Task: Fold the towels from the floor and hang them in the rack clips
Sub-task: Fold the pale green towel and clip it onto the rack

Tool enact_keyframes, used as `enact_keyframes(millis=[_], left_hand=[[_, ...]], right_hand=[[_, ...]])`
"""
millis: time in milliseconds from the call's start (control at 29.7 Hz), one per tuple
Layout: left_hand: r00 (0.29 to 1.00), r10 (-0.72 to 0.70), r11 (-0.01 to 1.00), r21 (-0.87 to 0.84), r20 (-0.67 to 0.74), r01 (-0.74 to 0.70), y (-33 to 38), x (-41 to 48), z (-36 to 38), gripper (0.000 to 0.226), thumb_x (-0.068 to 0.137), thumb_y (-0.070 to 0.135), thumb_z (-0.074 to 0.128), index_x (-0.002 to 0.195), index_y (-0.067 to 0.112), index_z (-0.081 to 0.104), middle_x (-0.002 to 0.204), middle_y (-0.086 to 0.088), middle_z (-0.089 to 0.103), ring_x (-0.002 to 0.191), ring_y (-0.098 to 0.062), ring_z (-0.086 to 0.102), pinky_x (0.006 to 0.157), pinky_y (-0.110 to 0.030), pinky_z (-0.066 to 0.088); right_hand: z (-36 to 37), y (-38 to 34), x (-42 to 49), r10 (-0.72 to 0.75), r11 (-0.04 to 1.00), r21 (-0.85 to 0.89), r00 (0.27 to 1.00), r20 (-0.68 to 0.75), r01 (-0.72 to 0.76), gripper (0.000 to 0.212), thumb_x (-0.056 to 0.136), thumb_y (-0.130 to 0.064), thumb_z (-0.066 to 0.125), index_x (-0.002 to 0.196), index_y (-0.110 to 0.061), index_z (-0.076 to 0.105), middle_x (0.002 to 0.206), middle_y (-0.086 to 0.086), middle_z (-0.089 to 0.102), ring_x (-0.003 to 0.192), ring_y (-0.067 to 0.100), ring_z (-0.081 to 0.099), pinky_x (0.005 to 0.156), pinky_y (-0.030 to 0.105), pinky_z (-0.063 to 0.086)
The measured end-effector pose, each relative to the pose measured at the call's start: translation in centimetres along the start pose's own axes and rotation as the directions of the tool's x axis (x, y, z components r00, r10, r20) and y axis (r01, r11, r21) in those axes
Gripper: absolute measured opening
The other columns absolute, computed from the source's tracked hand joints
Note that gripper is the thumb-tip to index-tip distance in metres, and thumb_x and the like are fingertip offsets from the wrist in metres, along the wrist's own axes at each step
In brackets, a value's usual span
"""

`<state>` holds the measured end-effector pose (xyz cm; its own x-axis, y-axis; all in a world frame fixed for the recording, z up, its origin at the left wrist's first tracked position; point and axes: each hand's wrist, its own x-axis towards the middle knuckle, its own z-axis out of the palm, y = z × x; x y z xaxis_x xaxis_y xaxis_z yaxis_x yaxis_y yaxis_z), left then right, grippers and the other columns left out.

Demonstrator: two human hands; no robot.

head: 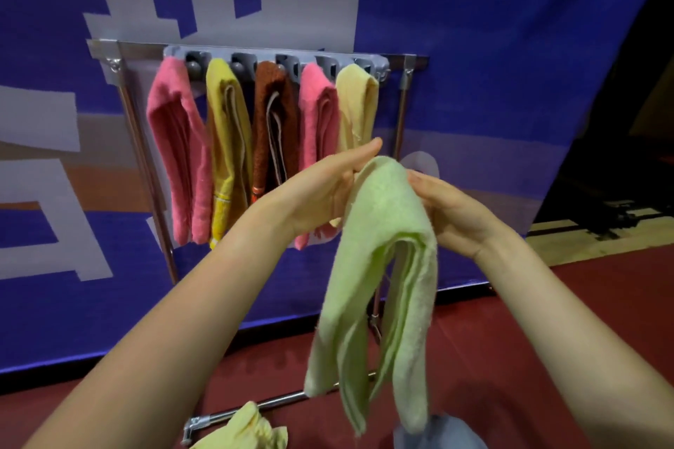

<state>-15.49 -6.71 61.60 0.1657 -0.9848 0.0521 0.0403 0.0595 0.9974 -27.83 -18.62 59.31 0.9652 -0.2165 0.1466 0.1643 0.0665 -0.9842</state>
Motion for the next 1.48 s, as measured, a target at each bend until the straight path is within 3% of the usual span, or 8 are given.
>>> enact_keyframes(millis=[235,471,572,639,874,1110,1244,1480], left_hand=[[0.996,0.036,0.989,-0.144,-0.08,-0.047,2.5,9.1,-0.5,0.061,0.093,0.046,0.032,0.052,0.012,0.061,0.038,0.002,0.057,0.033,-0.006,0.053,0.034,-0.011,0.037],[0.984,0.048,0.995,-0.079,-0.174,-0.062,2.7,18.1,-2.6,0.076,0.092,0.052,0.028,0.038,0.013,0.064,0.038,0.001,0.058,0.034,-0.006,0.055,0.036,-0.01,0.039],[0.965,0.065,0.997,-0.013,-0.256,-0.071,3.0,21.7,-3.3,0.066,0.091,0.054,0.032,0.05,0.016,0.066,0.046,0.003,0.06,0.048,-0.012,0.054,0.047,-0.021,0.039],[0.965,0.097,0.995,0.001,-0.245,-0.1,3.3,24.3,-3.4,0.056,0.092,0.053,0.031,0.064,0.017,0.065,0.054,0.002,0.061,0.054,-0.013,0.054,0.05,-0.022,0.038],[0.966,0.064,0.985,0.17,-0.252,-0.02,2.0,30.2,-5.4,0.037,0.089,0.045,0.046,0.102,0.016,0.065,0.066,0.003,0.057,0.06,-0.009,0.052,0.06,-0.023,0.039],[0.855,0.187,0.982,0.102,-0.484,-0.157,2.1,32.2,-8.4,0.036,0.087,0.037,0.054,0.113,0.012,0.061,0.099,-0.006,0.066,0.094,-0.021,0.061,0.081,-0.031,0.048],[0.795,0.236,0.951,-0.034,-0.559,-0.306,3.2,32.4,-9.2,0.02,0.09,0.033,0.05,0.085,0.019,0.063,0.068,-0.002,0.061,0.065,-0.014,0.059,0.061,-0.025,0.051],[0.619,0.317,0.932,0.117,-0.718,-0.342,3.1,35.5,-10.7,0.041,0.077,0.06,0.039,0.09,0.026,0.056,0.107,-0.012,0.062,0.105,-0.031,0.058,0.098,-0.049,0.042]], right_hand=[[-6.7,-2.4,5.0,0.01,0.999,-0.048,0.979,-0.204,-0.02,0.082,0.053,-0.051,0.078,0.12,-0.007,0.056,0.112,0.016,0.041,0.095,0.027,0.039,0.076,0.032,0.035],[-12.7,-3.3,10.2,-0.03,0.992,-0.129,0.953,-0.303,-0.01,0.048,0.083,-0.042,0.05,0.122,-0.015,0.058,0.132,0.015,0.054,0.126,0.027,0.046,0.114,0.051,0.021],[-14.9,-4.3,12.1,-0.022,0.996,-0.092,0.929,-0.369,-0.013,0.039,0.092,-0.035,0.038,0.108,-0.015,0.068,0.116,0.008,0.067,0.113,0.021,0.059,0.107,0.039,0.037],[-16.5,-5.5,13.4,-0.045,0.999,-0.029,0.939,-0.342,0.037,0.049,0.096,-0.03,0.031,0.086,-0.012,0.075,0.093,0.006,0.074,0.088,0.015,0.069,0.081,0.025,0.054],[-21.9,-7.0,17.7,-0.072,0.997,-0.049,0.852,-0.518,0.054,0.03,0.093,-0.029,0.044,0.076,-0.009,0.059,0.057,0.001,0.069,0.054,0.012,0.067,0.057,0.024,0.049],[-24.1,-6.1,21.5,-0.108,0.992,-0.115,0.867,-0.487,0.059,0.026,0.092,-0.025,0.047,0.098,-0.005,0.063,0.071,0.001,0.069,0.071,0.012,0.065,0.067,0.025,0.049],[-23.7,-7.5,24.0,-0.166,0.977,-0.199,0.849,-0.502,0.073,0.016,0.09,-0.022,0.052,0.086,-0.01,0.062,0.061,-0.004,0.065,0.062,0.009,0.06,0.058,0.021,0.048],[-23.5,-7.5,27.5,-0.138,0.977,-0.211,0.829,-0.541,0.024,0.014,0.087,-0.027,0.055,0.093,-0.016,0.062,0.072,-0.001,0.064,0.062,0.011,0.061,0.045,0.015,0.049]])
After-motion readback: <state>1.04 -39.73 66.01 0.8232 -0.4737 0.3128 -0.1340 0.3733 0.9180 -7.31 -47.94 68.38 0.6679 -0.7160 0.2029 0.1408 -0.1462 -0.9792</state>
